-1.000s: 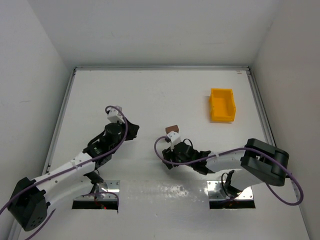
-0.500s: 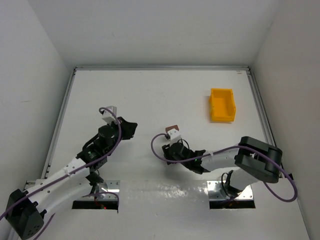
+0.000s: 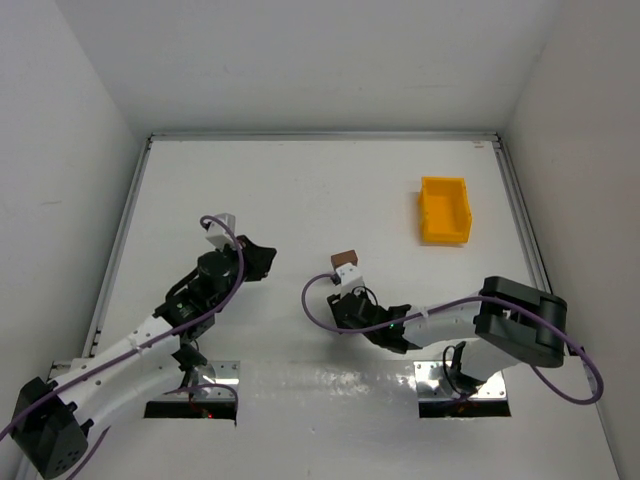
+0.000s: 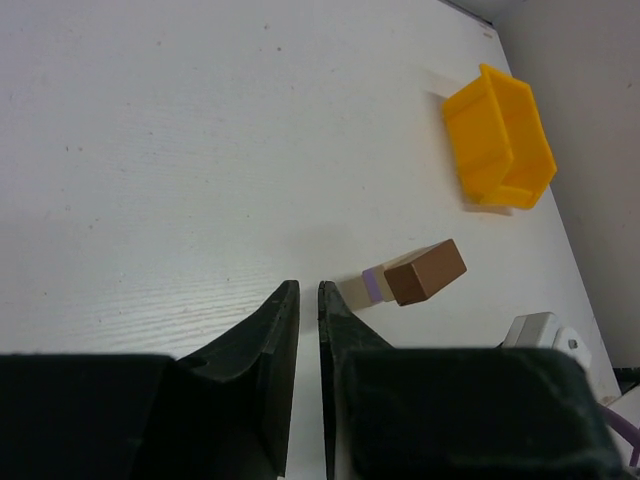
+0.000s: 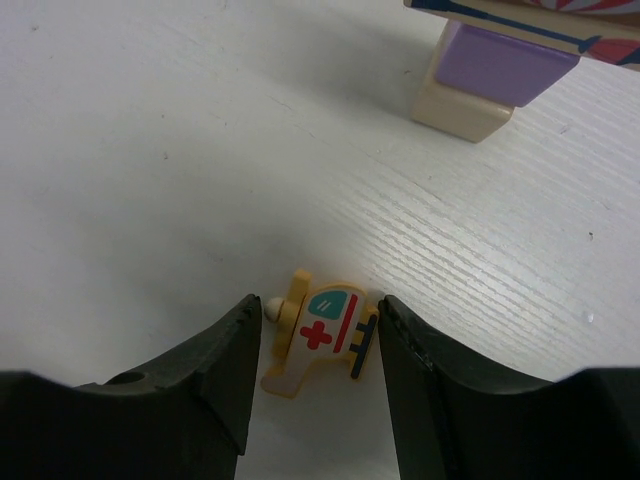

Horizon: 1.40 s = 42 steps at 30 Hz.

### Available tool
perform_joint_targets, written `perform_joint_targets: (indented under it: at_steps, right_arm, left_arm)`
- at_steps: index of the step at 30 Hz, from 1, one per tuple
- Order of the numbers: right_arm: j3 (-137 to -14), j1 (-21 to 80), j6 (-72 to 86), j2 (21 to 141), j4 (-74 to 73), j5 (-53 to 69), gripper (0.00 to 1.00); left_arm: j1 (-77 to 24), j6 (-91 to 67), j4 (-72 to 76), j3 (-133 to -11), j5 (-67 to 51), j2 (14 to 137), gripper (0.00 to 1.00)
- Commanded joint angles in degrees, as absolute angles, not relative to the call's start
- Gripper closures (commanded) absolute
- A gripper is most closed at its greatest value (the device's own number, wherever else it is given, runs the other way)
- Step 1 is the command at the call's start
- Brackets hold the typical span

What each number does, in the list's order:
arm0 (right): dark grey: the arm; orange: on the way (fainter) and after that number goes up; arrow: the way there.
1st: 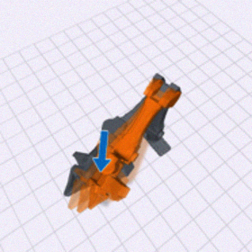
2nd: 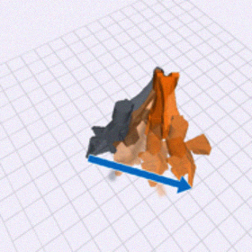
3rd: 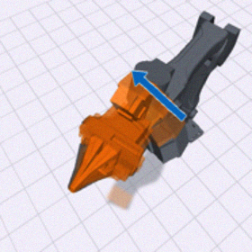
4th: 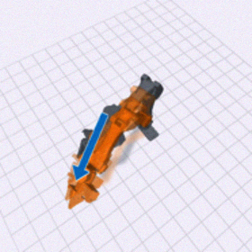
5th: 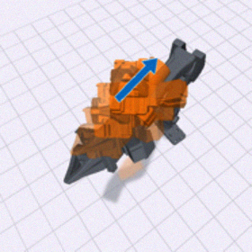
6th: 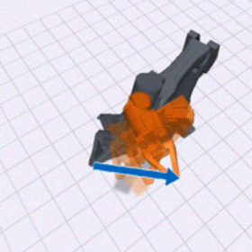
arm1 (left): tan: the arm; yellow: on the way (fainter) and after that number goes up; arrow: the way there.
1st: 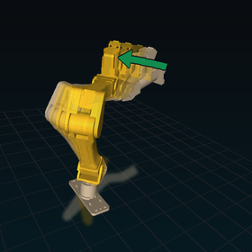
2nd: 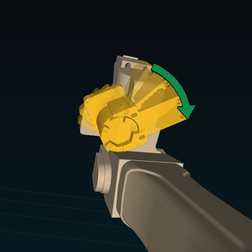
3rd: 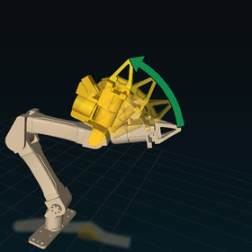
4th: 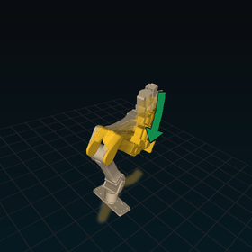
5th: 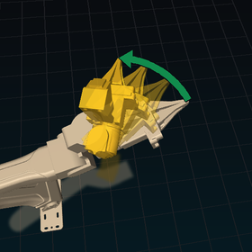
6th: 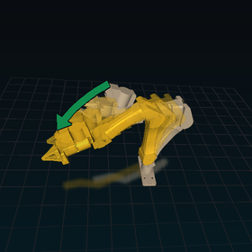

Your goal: Build the wood block tower

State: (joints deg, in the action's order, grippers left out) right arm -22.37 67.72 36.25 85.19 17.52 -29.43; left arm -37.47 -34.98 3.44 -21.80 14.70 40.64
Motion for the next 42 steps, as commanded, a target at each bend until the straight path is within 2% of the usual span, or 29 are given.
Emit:
perform_joint_targets:
  at_steps: [1,4,7,9,13,19,21,25,29,36,42]
  right_arm:
    - [-21.4,68.3,37.4,87.5,10.0,-27.0,0.52]
    - [-21.1,68.4,37.4,86.6,10.0,-26.6,0.52]
    - [-21.1,68.4,37.5,85.4,8.4,-26.7,0.46]
    - [-20.7,68.5,37.8,84.8,7.6,-26.8,0.40]
    - [-19.4,68.6,38.0,83.8,7.6,-27.2,0.39]
    - [-19.8,68.6,37.6,83.8,7.0,-26.5,0.51]
    - [-20.1,68.9,37.2,83.8,6.6,-26.2,0.51]
    - [-20.0,69.2,37.0,83.8,6.5,-27.0,0.61]
    - [-19.4,69.2,37.4,81.3,7.6,-25.1,0.67]
    - [-19.0,69.2,38.8,71.9,7.4,-18.4,0.68]
    - [-21.7,68.3,40.0,64.0,7.5,-11.3,0.68]
  left_arm:
    - [-38.0,-34.9,5.5,-21.5,13.8,40.8,0.87]
    - [-38.0,-34.8,5.0,-21.5,14.0,40.3,0.71]
    - [-38.0,-35.2,4.7,-21.4,14.2,39.0,0.64]
    - [-38.0,-35.0,4.3,-21.6,14.5,38.7,0.63]
    - [-38.0,-34.9,4.3,-21.5,14.6,38.7,0.63]
    - [-38.0,-34.9,4.6,-21.5,14.2,39.3,0.63]
    - [-38.0,-34.9,4.7,-21.6,14.1,39.3,0.63]
    - [-38.0,-35.0,5.0,-21.4,13.4,39.6,0.63]
    - [-38.0,-34.8,5.0,-21.4,12.1,40.3,0.55]
    - [-38.0,-33.1,1.9,-22.8,7.8,37.5,0.51]
    - [-38.0,-32.1,5.2,-22.3,1.2,32.8,0.56]
